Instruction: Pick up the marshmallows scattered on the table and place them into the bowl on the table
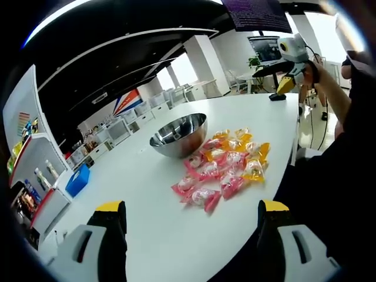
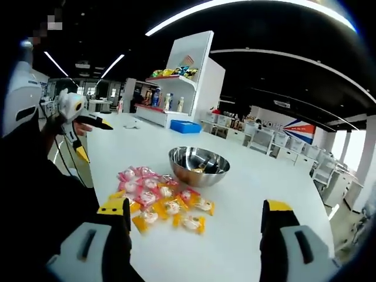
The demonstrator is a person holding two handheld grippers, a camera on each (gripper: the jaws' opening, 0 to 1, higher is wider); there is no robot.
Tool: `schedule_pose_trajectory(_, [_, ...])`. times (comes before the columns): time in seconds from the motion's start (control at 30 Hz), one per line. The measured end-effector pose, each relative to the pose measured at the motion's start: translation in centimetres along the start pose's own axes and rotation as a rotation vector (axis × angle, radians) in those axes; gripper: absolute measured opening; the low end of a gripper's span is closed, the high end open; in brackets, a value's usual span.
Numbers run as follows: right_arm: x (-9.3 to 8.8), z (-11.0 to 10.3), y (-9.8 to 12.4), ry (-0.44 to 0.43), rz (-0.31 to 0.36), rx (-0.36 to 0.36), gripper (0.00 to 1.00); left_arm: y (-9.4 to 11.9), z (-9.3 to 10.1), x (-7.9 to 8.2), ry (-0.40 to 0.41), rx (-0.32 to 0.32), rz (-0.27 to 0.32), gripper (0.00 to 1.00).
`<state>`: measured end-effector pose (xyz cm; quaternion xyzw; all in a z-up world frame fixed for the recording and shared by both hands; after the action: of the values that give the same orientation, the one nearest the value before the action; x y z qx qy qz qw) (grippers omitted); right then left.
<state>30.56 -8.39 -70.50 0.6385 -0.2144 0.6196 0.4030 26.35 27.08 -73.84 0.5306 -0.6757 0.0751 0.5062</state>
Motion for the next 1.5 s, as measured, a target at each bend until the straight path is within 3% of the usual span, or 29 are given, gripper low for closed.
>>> schedule_pose_trajectory(0.47, [-1.7, -0.4, -2.6, -0.007, -0.063, -0.004, 0.84, -0.5, 0.2, -0.1, -0.005, -0.015, -0.008, 0.90])
schedule_pose_trajectory(0.77, [-5.1, -0.1, -6.6, -0.062, -0.129, 0.028, 0.80, -0.3, 0.2, 0.0, -0.008, -0.016, -0.005, 0.90])
schedule_pose_trajectory(1.07, [-8.0, 0.7, -10.2, -0.124, -0.191, 0.032, 0.68, -0.5, 0.3, 0.1, -0.014, -0.026, -0.001, 0.90])
schedule_pose_trajectory(1.5, [-9.0, -0.1, -12.2, -0.073, -0.218, 0.043, 0.56, -0.7, 0.7, -0.1, -0.012, -0.037, -0.005, 0.90])
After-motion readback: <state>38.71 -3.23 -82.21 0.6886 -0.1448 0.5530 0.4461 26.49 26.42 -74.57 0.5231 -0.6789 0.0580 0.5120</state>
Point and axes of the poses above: the point that each gripper's makers call its tool centre point, and the gripper's own axes: y roughly backward along the fingers, z roughly to its right, x roughly out of its top, the point moved 5 cm from there along y, roughly backward along the fingers, and after that the axes turned 8 degrees about -y, right-handed, at the moved point
